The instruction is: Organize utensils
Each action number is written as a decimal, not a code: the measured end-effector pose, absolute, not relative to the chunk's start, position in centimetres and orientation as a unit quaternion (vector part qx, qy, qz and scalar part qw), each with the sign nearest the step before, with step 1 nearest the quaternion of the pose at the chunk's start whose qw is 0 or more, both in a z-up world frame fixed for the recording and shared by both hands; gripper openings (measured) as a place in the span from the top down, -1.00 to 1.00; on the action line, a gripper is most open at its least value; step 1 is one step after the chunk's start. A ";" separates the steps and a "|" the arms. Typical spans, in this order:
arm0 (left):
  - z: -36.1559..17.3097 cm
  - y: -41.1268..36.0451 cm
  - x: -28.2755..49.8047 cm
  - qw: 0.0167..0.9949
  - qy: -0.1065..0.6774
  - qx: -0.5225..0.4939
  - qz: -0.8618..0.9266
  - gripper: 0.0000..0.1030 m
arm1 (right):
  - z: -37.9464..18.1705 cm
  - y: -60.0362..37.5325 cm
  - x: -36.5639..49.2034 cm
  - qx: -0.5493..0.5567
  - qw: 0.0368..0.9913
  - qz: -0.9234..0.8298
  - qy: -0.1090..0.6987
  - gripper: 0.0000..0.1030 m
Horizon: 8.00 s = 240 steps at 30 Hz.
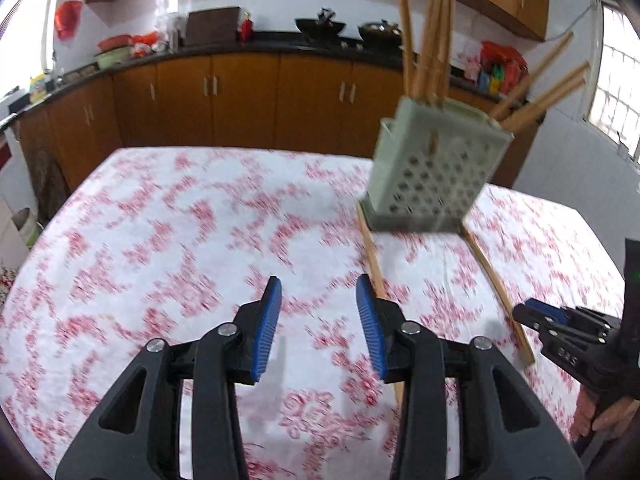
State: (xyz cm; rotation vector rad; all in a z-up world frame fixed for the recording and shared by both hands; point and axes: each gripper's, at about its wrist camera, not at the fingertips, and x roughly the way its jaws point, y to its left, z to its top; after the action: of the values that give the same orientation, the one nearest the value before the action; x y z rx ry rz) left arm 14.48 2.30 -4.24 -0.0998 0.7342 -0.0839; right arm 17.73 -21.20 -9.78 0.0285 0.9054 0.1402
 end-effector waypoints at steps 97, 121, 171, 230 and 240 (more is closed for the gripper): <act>-8.9 3.5 16.6 0.902 0.433 0.004 0.003 0.66 | -10.8 -25.3 18.1 0.035 0.904 -0.004 0.427 0.79; 2.3 5.8 13.4 0.946 0.318 -0.057 -0.017 0.85 | 1.7 -27.9 13.7 0.065 0.963 -0.006 0.263 0.85; 15.2 -1.3 20.2 0.986 0.119 -0.106 -0.056 0.86 | 17.3 -23.4 21.2 0.101 0.987 0.087 0.085 0.85; 5.2 2.5 2.8 0.992 0.129 -0.003 0.008 -0.96 | 4.7 -20.6 2.8 0.000 0.990 0.029 0.141 -0.92; 2.3 1.6 1.2 0.989 0.144 0.020 0.013 -0.96 | 1.5 -21.1 1.7 0.004 0.988 0.012 0.155 -0.92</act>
State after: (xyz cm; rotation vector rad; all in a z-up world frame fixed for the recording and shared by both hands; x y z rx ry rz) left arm 1.17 1.56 2.29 0.0404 0.2897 0.0251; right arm 1.71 -21.15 1.47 0.0086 0.3116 0.0243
